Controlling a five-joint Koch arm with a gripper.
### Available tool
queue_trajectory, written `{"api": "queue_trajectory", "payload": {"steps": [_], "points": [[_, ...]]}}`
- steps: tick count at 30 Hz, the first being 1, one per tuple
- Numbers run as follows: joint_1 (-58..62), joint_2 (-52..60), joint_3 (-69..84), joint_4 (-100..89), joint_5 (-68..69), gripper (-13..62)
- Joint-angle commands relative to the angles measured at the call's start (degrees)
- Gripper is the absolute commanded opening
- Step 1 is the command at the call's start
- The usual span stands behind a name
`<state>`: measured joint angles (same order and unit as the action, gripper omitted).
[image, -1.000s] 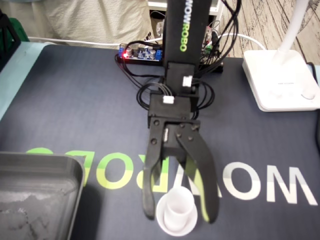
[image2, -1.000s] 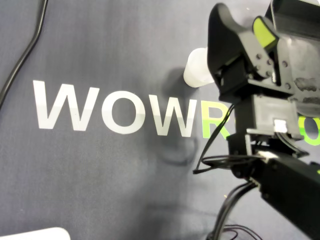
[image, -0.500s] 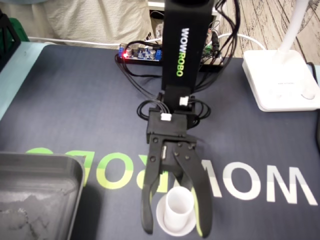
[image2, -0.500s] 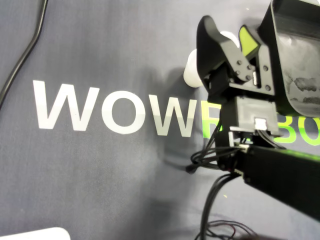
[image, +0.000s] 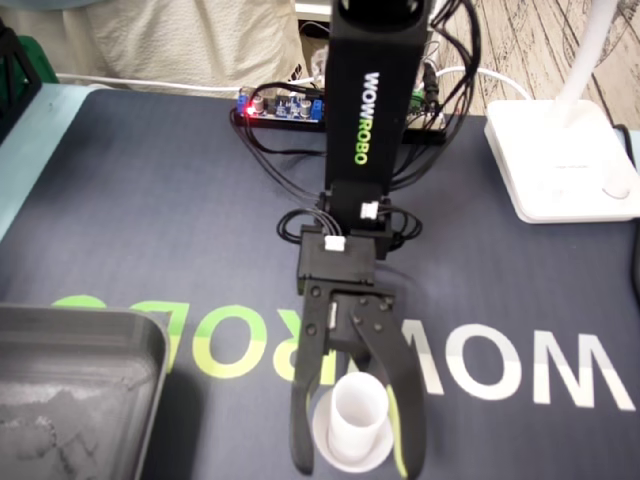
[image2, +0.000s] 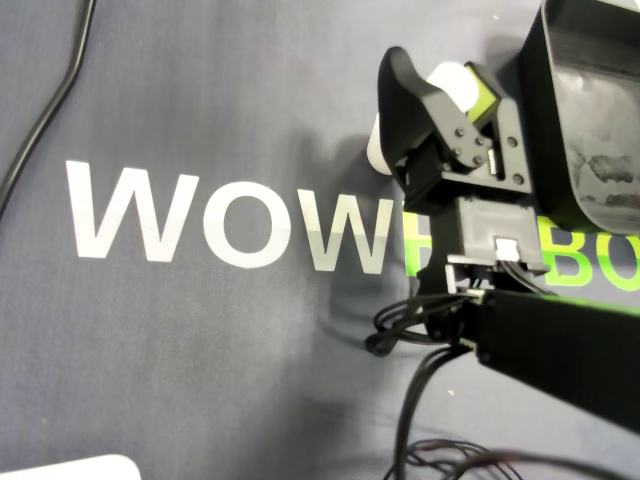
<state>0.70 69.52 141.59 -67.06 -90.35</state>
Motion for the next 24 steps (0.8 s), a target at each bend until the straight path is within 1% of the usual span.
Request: {"api": "queue_trajectory", "payload": {"steps": [1, 3, 8, 11, 14, 19, 22, 24], "points": [[0.00, -0.09, -0.09, -4.04, -0.44, 27.0], [-0.09, -0.44, 0.00, -4.13, -0.44, 26.9], [-0.70, -0.88, 0.09, -4.04, -0.44, 22.2], [-0.70, -1.14, 0.18, -4.04, -0.44, 22.2], [-0.70, -1.14, 0.35, -4.04, -0.35, 18.3], [-0.70, -1.32, 0.18, -3.96, -0.35, 18.0], [-0.88, -1.32, 0.26, -3.96, -0.18, 11.9], [-0.88, -1.23, 0.09, -3.96, -0.09, 11.3]]}}
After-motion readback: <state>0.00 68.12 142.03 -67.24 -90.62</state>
